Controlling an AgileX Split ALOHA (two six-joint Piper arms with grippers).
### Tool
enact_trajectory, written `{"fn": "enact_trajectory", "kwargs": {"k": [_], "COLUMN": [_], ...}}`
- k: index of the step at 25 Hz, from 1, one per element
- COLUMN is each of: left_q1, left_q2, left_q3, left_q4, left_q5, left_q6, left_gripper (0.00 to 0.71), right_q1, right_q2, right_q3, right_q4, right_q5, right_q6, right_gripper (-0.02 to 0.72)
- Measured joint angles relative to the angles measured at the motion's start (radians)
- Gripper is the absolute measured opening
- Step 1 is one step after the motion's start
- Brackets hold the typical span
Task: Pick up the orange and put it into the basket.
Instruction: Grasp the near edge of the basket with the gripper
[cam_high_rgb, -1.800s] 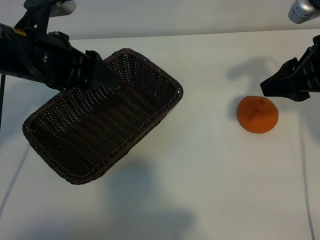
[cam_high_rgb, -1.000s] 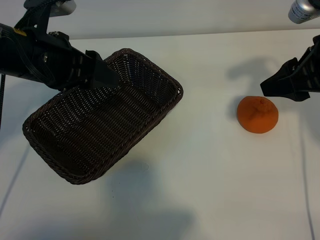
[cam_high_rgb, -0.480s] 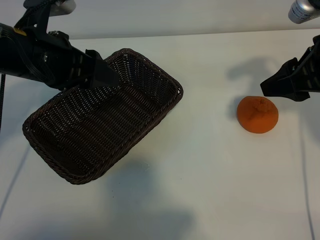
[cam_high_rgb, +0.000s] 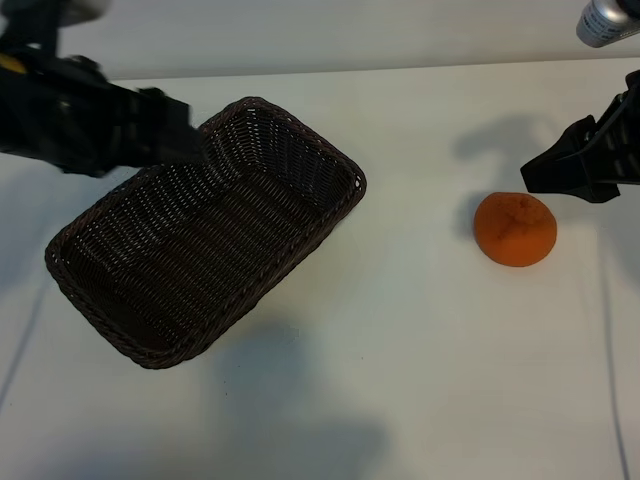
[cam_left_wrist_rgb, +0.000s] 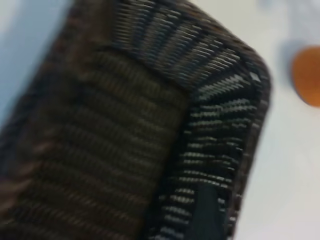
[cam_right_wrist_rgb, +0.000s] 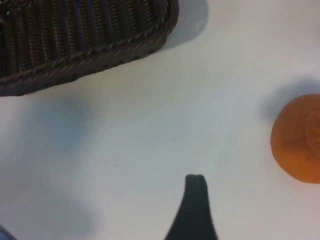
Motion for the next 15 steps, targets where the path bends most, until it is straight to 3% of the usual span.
{"fn": "enact_trajectory", "kwargs": {"k": [9, 15], "left_q1": [0.0, 0.0], "left_q2": [-0.14, -0.252], "left_q3": [0.02, 0.258], "left_q4": [0.239, 0.287], "left_q5": [0.088, 0.025], "left_q6": [-0.231, -0.371], "left_gripper": [0.522, 0.52], "right_q1": [0.0, 0.0], "right_q2": [0.0, 0.0], "right_q3": [0.0, 0.0], "right_q4": [0.0, 0.0], "right_q5": [0.001, 0.001], "right_q6": [0.0, 0.0], "right_gripper": [0.579, 0.579]}}
